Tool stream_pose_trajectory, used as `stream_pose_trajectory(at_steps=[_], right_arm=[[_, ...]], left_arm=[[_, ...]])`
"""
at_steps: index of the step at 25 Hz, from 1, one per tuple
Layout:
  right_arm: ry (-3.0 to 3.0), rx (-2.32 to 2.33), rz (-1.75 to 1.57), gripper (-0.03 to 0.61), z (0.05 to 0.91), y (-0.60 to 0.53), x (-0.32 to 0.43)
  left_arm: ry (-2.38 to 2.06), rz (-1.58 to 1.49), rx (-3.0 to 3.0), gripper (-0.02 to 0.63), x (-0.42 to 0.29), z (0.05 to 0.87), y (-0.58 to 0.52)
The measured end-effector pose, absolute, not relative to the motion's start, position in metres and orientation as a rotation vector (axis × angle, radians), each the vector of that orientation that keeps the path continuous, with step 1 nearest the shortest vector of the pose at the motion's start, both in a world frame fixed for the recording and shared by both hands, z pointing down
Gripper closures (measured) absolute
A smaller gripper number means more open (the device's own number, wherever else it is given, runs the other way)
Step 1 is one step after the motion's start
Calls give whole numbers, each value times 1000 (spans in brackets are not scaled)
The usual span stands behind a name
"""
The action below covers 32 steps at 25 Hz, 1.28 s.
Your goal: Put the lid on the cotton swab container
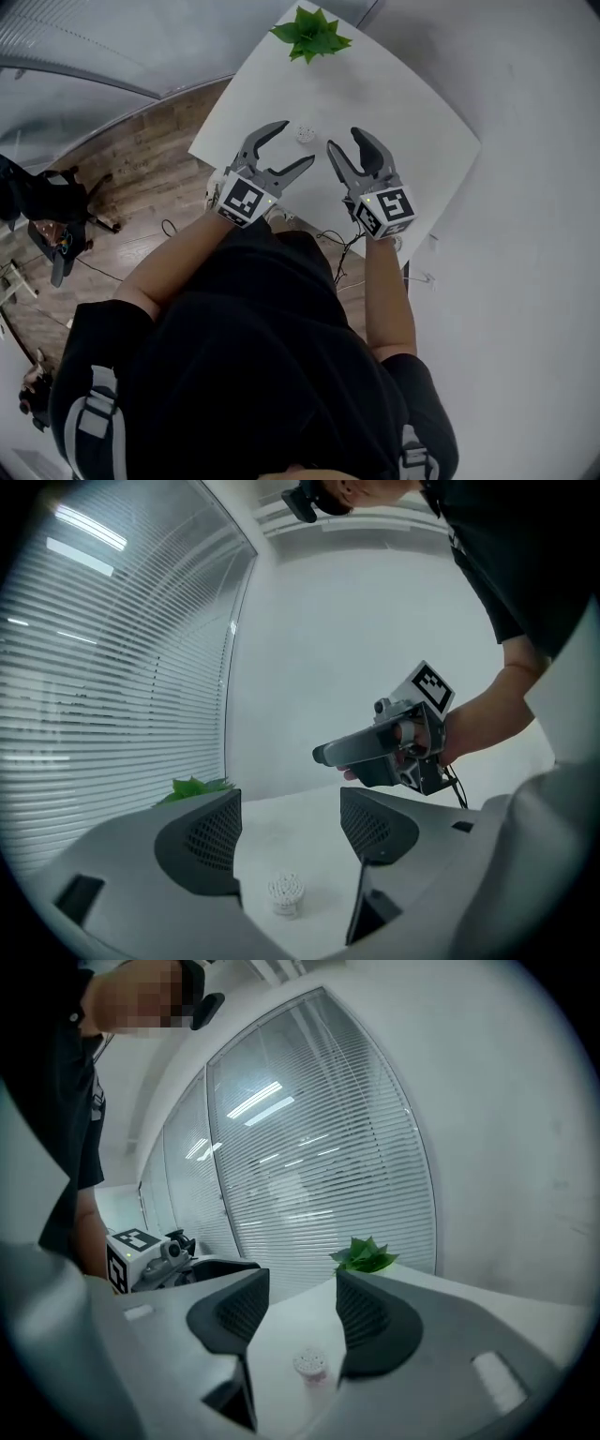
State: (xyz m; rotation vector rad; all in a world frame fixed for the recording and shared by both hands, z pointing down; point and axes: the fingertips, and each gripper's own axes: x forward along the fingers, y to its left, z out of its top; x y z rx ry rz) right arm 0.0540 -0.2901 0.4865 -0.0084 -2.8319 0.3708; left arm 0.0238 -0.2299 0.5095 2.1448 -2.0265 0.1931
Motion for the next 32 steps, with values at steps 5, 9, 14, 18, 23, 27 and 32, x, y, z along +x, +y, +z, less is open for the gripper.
stream_pose_trajectory(at_steps=[5,9,14,18,23,27,32], right_arm=[[-2781,-98,412,371,518,-300,45],[-2743,-121,414,372,545,-307,35],[-2701,-149,436,374,573,-318,24],[-2671,-165,468,380,594,-325,20],[-2643,-201,489,388,607,-326,15],[-2626,-233,502,412,616,-325,13],[-2603,-262,486,426,627,-322,11]], left_arm=[[-2087,213,2027,298,21,549,-239],[-2073,249,2004,298,20,582,-245],[-2063,276,1949,298,18,618,-253],[-2042,331,1899,299,19,653,-257],[-2024,368,1856,298,19,679,-259],[-2010,393,1850,299,23,691,-262],[-2017,378,1817,299,25,702,-266]])
